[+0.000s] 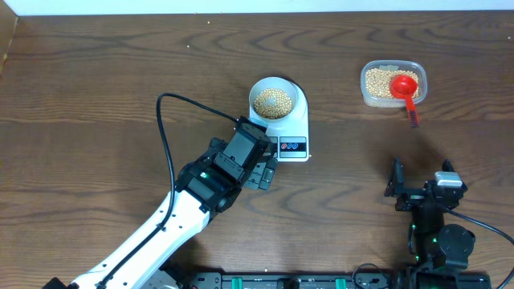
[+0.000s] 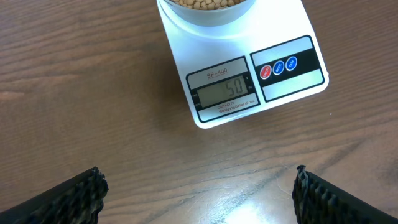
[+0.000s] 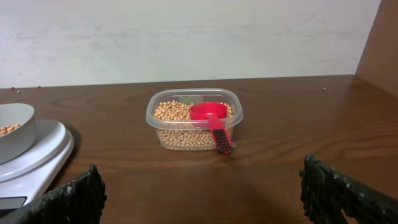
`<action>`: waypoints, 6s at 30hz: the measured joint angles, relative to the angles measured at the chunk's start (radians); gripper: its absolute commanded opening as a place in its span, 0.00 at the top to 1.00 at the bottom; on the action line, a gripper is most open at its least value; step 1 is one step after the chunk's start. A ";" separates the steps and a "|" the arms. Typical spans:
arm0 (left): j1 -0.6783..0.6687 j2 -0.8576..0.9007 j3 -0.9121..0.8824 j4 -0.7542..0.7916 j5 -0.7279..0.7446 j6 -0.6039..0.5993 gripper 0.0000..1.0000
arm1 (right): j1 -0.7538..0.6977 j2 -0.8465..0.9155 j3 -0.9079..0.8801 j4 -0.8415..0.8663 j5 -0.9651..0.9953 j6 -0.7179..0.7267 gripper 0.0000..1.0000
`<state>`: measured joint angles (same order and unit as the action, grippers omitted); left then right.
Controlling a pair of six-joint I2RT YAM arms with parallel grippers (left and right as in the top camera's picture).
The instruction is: Scoop item into bowl and weigh 50g on scale
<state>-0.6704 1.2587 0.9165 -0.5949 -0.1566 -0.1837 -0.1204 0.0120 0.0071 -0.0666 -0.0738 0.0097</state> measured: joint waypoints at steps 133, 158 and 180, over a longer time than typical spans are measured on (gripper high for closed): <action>0.571 -1.249 -0.908 0.693 -0.163 -0.056 0.02 | 0.000 0.000 0.000 0.000 0.003 0.000 0.01; 0.571 -1.249 -0.901 0.575 0.131 0.264 0.02 | 0.000 0.000 0.000 0.000 0.003 0.000 0.01; 0.571 -1.249 -0.898 0.569 0.155 0.267 0.02 | 0.000 0.000 0.000 0.000 0.003 0.000 0.01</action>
<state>-0.0990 0.0101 0.0185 -0.0261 -0.0017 0.0834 -0.1204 0.0120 0.0071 -0.0669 -0.0704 0.0097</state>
